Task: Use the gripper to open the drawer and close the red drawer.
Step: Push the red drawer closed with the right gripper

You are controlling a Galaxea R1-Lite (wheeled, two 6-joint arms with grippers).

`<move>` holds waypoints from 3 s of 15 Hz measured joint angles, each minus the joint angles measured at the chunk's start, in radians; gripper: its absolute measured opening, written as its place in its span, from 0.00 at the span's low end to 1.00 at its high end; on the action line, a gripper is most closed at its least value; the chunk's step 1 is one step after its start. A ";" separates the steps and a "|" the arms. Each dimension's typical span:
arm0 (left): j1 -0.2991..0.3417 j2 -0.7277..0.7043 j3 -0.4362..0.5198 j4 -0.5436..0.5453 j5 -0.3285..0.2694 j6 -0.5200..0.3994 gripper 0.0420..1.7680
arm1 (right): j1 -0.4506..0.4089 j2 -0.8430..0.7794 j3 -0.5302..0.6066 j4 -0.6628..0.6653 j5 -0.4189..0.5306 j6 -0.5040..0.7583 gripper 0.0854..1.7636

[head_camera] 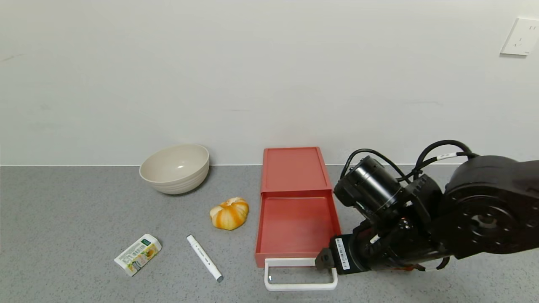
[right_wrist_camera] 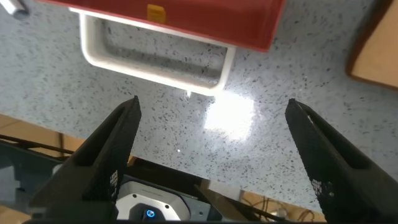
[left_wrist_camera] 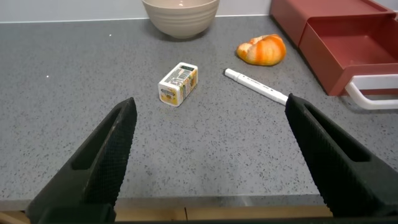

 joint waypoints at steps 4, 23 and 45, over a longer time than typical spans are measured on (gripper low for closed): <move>0.000 0.000 0.000 0.000 0.000 0.000 0.97 | 0.021 0.082 -0.007 0.001 -0.002 0.024 0.97; 0.000 0.000 0.000 0.000 0.000 0.000 0.97 | 0.017 0.225 -0.069 -0.118 -0.002 0.098 0.97; 0.000 0.000 0.000 0.000 0.000 0.000 0.97 | -0.007 0.284 -0.129 -0.253 -0.082 0.114 0.97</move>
